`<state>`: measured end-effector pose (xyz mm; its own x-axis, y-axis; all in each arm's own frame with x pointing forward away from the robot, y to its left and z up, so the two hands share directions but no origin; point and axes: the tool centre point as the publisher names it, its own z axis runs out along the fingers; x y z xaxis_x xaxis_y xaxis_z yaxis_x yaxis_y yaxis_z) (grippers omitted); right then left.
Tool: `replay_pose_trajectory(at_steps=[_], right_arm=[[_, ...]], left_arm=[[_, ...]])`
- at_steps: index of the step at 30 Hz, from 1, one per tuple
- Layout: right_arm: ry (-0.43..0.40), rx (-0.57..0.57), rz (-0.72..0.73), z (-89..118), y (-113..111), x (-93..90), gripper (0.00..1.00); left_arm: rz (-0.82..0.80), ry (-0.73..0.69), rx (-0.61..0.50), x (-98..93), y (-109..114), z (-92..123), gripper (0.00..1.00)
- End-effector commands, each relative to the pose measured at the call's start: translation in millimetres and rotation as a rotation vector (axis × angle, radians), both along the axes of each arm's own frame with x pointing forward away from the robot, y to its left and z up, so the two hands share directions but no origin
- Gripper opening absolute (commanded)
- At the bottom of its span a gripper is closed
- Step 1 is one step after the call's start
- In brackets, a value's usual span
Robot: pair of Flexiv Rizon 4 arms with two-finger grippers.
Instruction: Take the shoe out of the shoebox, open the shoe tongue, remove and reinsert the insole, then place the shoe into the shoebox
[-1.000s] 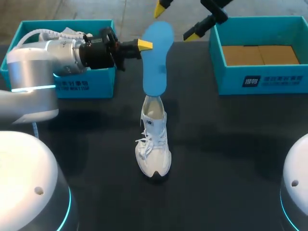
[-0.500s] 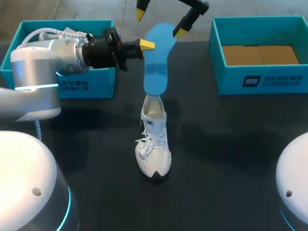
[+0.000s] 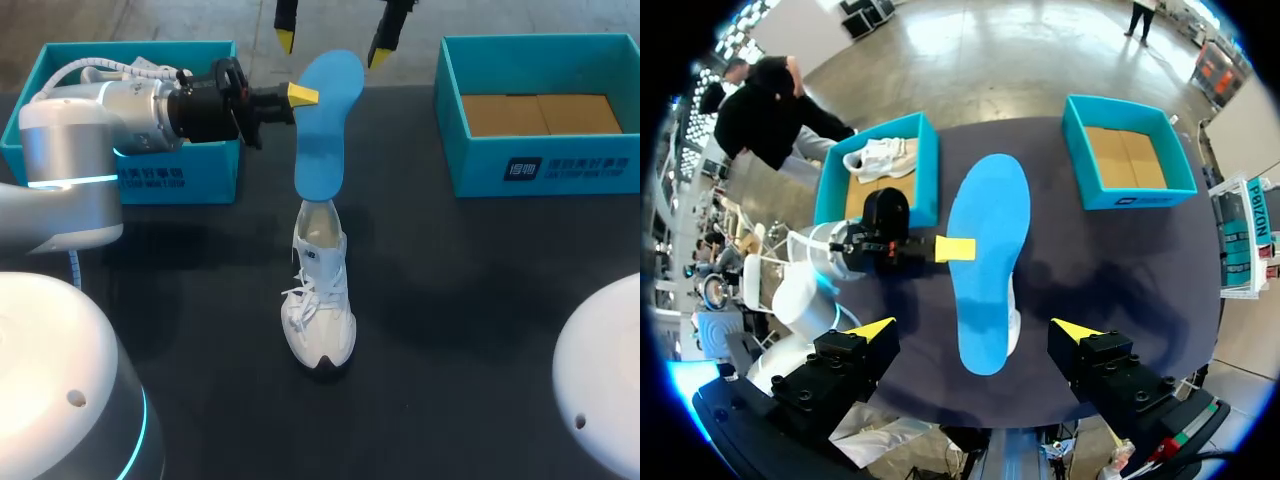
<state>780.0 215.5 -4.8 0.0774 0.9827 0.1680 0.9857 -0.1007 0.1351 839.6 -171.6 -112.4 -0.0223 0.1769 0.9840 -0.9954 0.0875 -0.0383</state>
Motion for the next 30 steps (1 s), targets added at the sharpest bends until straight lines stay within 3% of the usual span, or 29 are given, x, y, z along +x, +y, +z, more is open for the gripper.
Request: replay_pose_trajectory(at_steps=[1, 30], right_arm=[[0.024, -0.231, -0.052, -2.4, 6.3, 1.4, 1.0], [0.023, -0.255, -0.054, -11.9, 10.6, 3.6, 1.0]], left_arm=[[0.004, 0.0, -0.001, -2.5, 0.2, 1.6, 0.0], [0.002, 0.004, 0.007, -6.3, -1.5, 1.4, 0.0]])
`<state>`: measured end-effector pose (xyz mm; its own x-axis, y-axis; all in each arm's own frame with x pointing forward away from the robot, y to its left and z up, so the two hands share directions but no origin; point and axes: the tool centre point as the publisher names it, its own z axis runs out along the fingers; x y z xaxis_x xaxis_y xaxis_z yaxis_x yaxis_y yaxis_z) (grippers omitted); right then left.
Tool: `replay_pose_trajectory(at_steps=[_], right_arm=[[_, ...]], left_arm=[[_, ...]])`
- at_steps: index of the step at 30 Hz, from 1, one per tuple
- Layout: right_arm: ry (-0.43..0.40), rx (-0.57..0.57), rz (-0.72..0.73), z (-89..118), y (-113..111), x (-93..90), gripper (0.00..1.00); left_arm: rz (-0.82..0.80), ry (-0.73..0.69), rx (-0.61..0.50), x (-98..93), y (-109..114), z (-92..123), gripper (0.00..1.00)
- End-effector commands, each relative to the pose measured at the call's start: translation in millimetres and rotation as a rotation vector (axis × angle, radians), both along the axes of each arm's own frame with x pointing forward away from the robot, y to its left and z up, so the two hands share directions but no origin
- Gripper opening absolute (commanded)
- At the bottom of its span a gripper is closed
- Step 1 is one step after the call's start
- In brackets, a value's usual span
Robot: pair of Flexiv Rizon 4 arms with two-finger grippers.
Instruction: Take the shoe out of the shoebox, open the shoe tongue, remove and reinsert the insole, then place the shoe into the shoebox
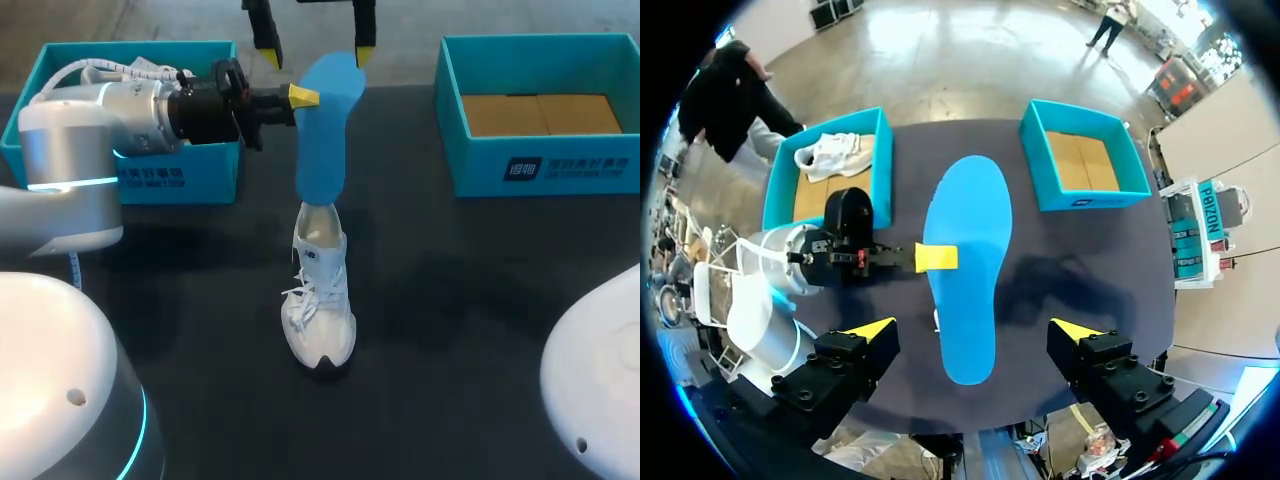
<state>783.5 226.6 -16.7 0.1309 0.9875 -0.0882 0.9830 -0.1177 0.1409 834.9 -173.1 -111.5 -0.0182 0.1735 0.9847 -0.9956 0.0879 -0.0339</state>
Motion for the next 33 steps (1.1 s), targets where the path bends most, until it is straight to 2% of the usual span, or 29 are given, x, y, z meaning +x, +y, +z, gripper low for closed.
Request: replay_pose_trajectory(at_steps=[1, 24, 31, 33], right_arm=[[0.0, 0.001, -0.001, 0, 0, 0.1, 1.0], [-0.002, 0.007, -0.004, 0, 0, -0.6, 1.0], [-0.047, 0.062, -0.043, -2, -13, -2.9, 1.0], [-0.081, 0.109, -0.057, -1, -16, -3.0, 1.0]], left_arm=[[0.003, 0.0, 0.003, -1.5, 0, 1, 0.0], [0.003, 0.0, 0.003, -1.5, 0, 1, 0.0], [0.003, 0.0, 0.003, -1.5, 0, 1, 0.0], [0.003, 0.0, 0.003, -1.5, 0, 1, 0.0]])
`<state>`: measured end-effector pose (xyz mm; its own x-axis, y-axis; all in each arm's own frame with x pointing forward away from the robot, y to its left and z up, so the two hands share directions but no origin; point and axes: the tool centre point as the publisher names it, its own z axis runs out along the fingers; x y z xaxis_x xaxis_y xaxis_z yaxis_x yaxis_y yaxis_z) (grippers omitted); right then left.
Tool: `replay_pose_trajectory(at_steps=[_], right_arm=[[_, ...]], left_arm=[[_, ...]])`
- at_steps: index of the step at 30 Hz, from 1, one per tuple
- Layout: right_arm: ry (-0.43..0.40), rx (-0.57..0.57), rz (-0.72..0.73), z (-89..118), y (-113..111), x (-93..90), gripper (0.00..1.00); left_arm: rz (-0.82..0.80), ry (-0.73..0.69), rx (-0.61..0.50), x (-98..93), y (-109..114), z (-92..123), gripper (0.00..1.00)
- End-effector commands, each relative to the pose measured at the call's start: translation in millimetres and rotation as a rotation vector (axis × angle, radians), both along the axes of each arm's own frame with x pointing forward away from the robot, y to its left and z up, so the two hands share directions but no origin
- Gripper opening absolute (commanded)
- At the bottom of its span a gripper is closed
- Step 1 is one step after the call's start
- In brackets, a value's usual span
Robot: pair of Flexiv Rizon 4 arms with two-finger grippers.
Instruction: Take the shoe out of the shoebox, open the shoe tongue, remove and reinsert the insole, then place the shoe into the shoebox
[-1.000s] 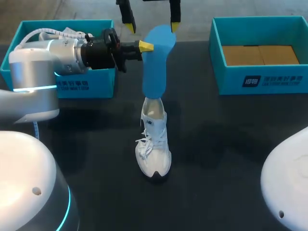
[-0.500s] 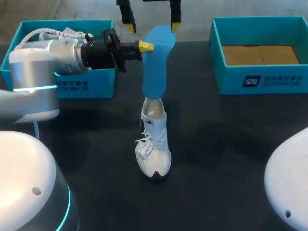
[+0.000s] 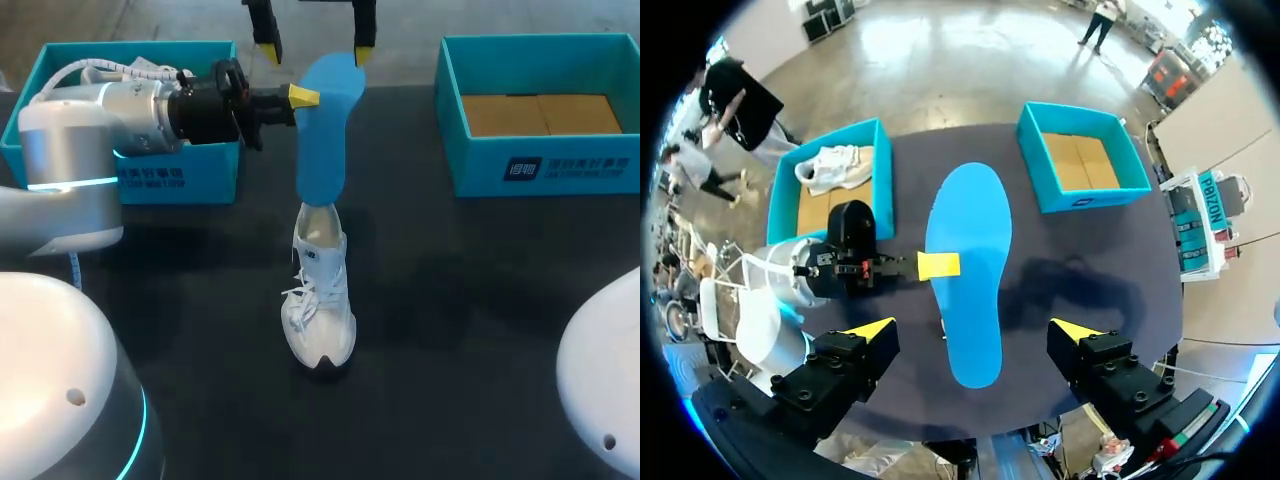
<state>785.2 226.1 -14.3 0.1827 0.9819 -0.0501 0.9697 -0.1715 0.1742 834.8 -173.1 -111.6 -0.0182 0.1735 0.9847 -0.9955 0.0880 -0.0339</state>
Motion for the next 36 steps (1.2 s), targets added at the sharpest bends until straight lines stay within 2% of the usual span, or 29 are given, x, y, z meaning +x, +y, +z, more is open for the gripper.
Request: replay_pose_trajectory(at_steps=[1, 8, 15, 17, 28, 36], right_arm=[[-0.04, 0.06, -0.004, -3, -17, -5.2, 1.0], [-0.134, 0.214, -0.037, -6, -29, -7.2, 1.0], [-0.128, 0.306, -0.04, -16, -42, -8.6, 1.0], [-0.136, 0.325, -0.018, -17, -45, -7.7, 1.0], [-0.242, 0.61, 0.125, -17, -56, 4.7, 1.0], [-0.215, 0.811, 0.2, -15, -60, 11.5, 1.0]], left_arm=[[0.003, 0.0, 0.003, -1.5, 0, 1, 0.0], [0.003, 0.0, 0.003, -1.5, 0, 1, 0.0], [0.003, 0.0, 0.003, -1.5, 0, 1, 0.0], [0.003, 0.0, 0.003, -1.5, 0, 1, 0.0], [0.003, 0.0, 0.003, -1.5, 0, 1, 0.0], [0.003, 0.0, 0.003, -1.5, 0, 1, 0.0]])
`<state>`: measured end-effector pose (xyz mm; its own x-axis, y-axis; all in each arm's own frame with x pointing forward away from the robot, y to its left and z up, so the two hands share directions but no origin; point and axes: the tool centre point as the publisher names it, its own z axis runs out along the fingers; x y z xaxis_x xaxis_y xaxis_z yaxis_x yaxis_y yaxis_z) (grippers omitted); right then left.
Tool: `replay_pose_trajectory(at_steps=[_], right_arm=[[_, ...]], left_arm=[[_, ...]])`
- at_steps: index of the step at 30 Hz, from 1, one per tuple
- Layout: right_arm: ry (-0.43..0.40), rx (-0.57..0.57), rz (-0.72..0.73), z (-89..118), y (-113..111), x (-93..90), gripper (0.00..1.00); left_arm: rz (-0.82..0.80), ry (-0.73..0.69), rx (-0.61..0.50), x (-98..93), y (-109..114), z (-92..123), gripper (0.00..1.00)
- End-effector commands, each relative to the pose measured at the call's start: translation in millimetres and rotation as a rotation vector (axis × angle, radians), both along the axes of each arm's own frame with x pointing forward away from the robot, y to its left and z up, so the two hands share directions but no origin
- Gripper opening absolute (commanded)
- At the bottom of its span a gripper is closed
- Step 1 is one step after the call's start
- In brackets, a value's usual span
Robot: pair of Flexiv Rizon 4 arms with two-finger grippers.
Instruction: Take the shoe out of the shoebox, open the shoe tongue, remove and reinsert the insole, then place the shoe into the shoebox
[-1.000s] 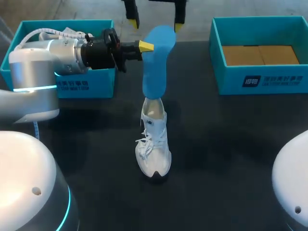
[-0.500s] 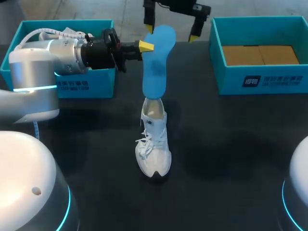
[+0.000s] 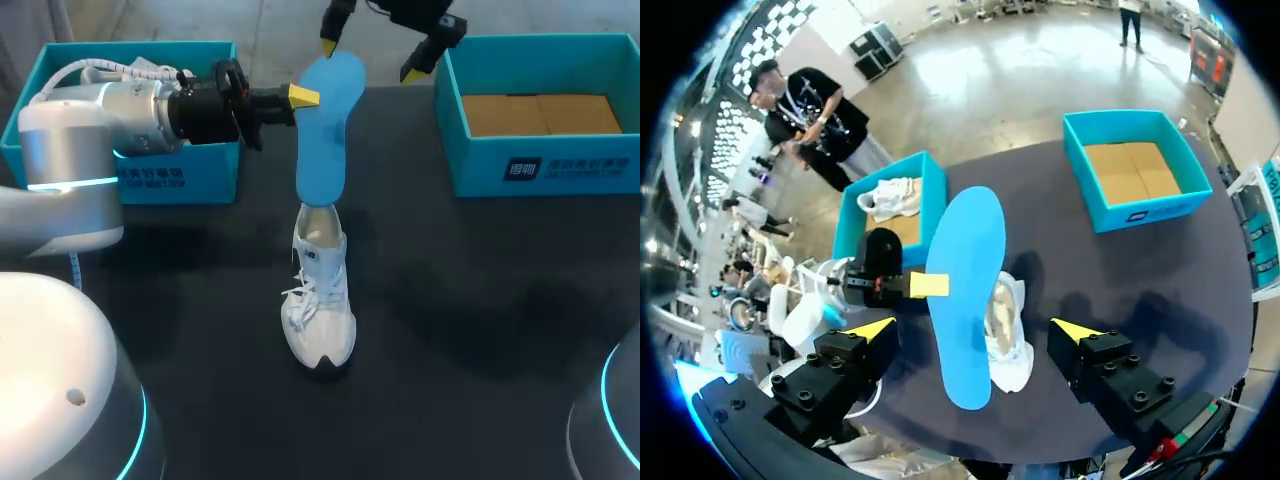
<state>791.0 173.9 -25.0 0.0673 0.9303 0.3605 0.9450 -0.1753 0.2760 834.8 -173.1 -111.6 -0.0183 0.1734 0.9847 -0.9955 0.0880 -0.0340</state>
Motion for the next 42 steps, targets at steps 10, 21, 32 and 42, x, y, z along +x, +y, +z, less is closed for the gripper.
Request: replay_pose_trajectory(at_steps=[10, 21, 32, 42], right_arm=[[-0.028, 0.563, 0.252, -10, -12, 8.4, 1.0], [-0.002, 0.694, 0.286, -32, -22, 4.2, 1.0], [0.007, 0.755, 0.305, -51, -24, 1.3, 1.0], [0.0, 0.802, 0.295, -65, -27, 3.7, 1.0]], left_arm=[[0.003, 0.0, 0.003, -1.4, 0, 1, 0.0], [0.003, 0.0, 0.003, -1.4, 0, 1, 0.0], [0.003, 0.0, 0.003, -1.4, 0, 1, 0.0], [0.003, 0.0, 0.003, -1.4, 0, 1, 0.0]])
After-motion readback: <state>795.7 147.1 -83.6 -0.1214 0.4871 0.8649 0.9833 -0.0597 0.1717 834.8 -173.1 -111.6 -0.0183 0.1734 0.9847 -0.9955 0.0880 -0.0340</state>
